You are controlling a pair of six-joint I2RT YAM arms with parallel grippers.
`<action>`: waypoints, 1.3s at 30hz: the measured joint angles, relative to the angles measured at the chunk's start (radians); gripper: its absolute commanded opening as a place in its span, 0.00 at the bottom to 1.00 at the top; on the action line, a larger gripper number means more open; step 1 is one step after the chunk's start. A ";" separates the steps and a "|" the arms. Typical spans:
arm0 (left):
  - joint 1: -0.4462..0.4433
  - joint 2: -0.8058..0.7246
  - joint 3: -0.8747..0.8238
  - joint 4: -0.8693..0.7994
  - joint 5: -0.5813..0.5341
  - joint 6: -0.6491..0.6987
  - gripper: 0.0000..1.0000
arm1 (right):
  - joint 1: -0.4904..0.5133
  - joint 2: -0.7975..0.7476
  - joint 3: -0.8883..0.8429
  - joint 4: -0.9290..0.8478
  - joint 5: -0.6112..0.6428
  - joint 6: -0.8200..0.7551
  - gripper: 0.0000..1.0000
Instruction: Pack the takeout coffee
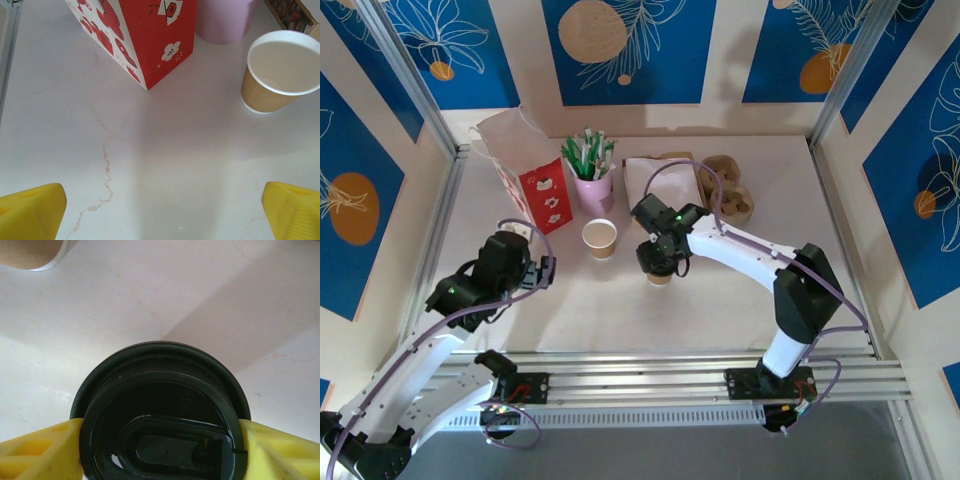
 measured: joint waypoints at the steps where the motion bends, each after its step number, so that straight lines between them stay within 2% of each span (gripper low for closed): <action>1: 0.000 0.000 0.000 0.000 0.002 0.000 1.00 | -0.010 -0.010 -0.010 0.000 -0.003 0.000 0.69; 7: 0.000 0.000 0.000 0.000 0.006 0.004 1.00 | -0.099 -0.100 -0.088 -0.012 -0.011 0.003 0.68; 10: 0.001 0.000 0.000 0.000 0.010 0.008 1.00 | -0.177 -0.179 -0.129 -0.022 -0.011 0.004 0.68; 15: 0.003 0.000 0.000 0.001 0.018 0.015 1.00 | -0.384 -0.324 -0.188 -0.026 0.002 0.008 0.68; 20: 0.005 0.000 0.000 0.004 0.023 0.016 1.00 | -0.579 -0.401 -0.240 -0.006 0.014 0.024 0.68; 30: 0.005 -0.023 -0.004 0.007 0.048 0.018 1.00 | -0.831 -0.352 -0.245 0.045 0.029 0.080 0.69; 33: 0.005 -0.022 -0.006 0.007 0.058 0.018 1.00 | -0.868 -0.300 -0.241 0.051 0.052 0.095 0.72; 39: 0.006 -0.027 -0.010 0.007 0.064 0.018 1.00 | -0.873 -0.201 -0.218 0.052 0.085 0.104 0.75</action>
